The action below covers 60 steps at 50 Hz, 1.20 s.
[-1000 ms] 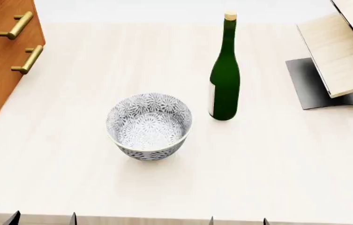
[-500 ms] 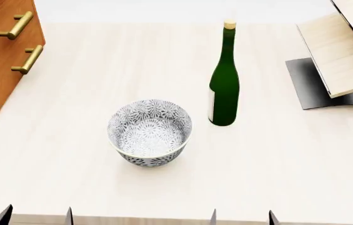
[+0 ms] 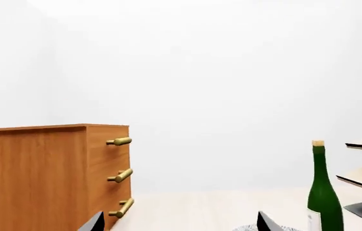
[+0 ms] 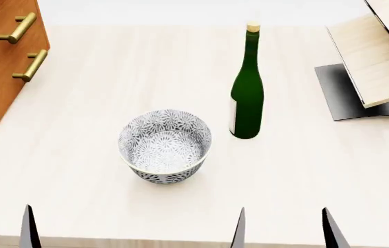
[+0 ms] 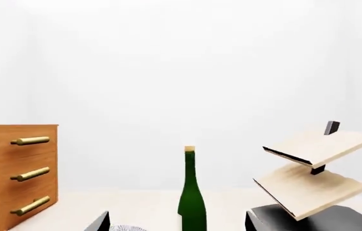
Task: Put the wine bottle on the wine rack.
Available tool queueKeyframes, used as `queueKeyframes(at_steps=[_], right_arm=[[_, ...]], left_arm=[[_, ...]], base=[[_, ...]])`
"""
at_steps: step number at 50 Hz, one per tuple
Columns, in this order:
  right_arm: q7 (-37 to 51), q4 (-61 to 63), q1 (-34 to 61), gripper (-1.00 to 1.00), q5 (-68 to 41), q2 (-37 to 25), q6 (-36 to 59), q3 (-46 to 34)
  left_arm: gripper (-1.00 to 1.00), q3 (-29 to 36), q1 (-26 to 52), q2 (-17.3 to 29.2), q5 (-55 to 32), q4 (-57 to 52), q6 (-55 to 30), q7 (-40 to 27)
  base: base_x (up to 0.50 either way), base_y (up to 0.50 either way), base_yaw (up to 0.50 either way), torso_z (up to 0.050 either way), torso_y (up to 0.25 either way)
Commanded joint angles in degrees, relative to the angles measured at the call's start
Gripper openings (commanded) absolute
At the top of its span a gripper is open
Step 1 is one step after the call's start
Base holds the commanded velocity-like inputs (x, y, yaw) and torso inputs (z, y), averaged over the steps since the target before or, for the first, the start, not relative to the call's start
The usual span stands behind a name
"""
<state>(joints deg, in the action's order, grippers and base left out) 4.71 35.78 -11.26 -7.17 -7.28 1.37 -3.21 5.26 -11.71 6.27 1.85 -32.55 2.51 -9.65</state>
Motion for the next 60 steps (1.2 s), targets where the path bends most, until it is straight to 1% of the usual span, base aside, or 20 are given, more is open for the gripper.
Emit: queueKeyframes(at_steps=[1, 5, 9, 15, 26, 60], right_arm=[[0.69, 6.02, -3.23, 1.00, 0.28, -0.88, -5.99, 0.06], [0.88, 5.22, -3.81, 1.00, 1.70, -0.69, -10.99, -0.24], [1.23, 4.96, -4.15, 1.00, 2.28, -0.70, -13.22, -0.45], [1.64, 4.60, -4.22, 1.00, 1.81, -0.91, -14.97, -0.53], [2.13, 4.61, -4.28, 1.00, 1.65, -1.76, -14.67, -1.22], [3.81, 3.14, -3.71, 1.00, 2.21, -3.43, -13.81, -3.01]], left_arm=[[1.00, 0.08, -3.34, 1.09, 0.23, -6.33, 4.67, -2.01], [1.00, 0.16, -4.13, 1.50, 0.45, -7.08, 6.90, -2.51], [1.00, 0.31, -4.70, 1.83, 0.78, -6.94, 9.43, -3.02], [1.00, 0.73, -4.59, 2.18, 1.02, -6.86, 9.70, -3.43], [1.00, 1.12, -4.62, 2.63, 1.50, -7.20, 9.55, -4.28], [1.00, 2.41, -4.06, 4.18, 1.21, -5.70, 9.62, -6.22]], base=[[0.00, 0.00, 0.00, 0.000, 0.000], [0.00, 0.00, 0.00, 0.000, 0.000], [0.00, 0.00, 0.00, 0.000, 0.000], [0.00, 0.00, 0.00, 0.000, 0.000], [0.01, 0.00, 0.00, 0.000, 0.000], [0.16, 0.00, 0.00, 0.000, 0.000]])
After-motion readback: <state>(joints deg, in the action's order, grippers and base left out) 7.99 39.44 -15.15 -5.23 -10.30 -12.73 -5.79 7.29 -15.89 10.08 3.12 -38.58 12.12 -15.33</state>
